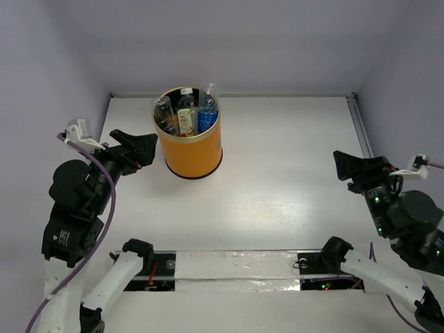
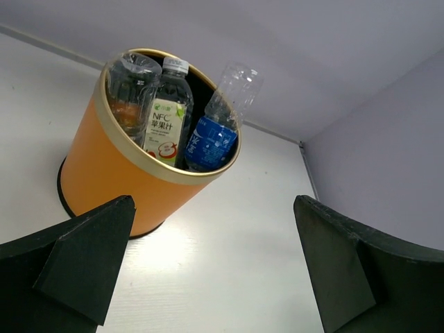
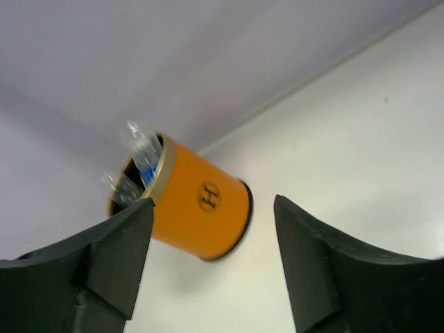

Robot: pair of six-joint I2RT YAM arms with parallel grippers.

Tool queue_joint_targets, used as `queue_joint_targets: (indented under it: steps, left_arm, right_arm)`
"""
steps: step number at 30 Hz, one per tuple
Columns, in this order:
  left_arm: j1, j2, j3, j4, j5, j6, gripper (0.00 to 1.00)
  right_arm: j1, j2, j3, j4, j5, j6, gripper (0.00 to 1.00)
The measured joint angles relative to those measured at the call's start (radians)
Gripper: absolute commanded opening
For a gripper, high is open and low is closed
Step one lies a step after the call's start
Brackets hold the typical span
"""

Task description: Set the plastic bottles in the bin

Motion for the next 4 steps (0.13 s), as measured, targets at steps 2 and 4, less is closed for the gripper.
queue_joint_targets:
  steps: [2, 4]
  left_arm:
    - [0.000, -0.003, -0.016, -0.002, 0.002, -0.002, 0.99]
    - [0.000, -0.004, -0.031, -0.005, 0.003, -0.005, 0.99]
  right_arm:
    - [0.000, 0.000, -0.032, -0.054, -0.001, 0.033, 0.89]
    - [0.000, 0.019, -0.039, -0.092, -0.003, 0.048, 0.95]
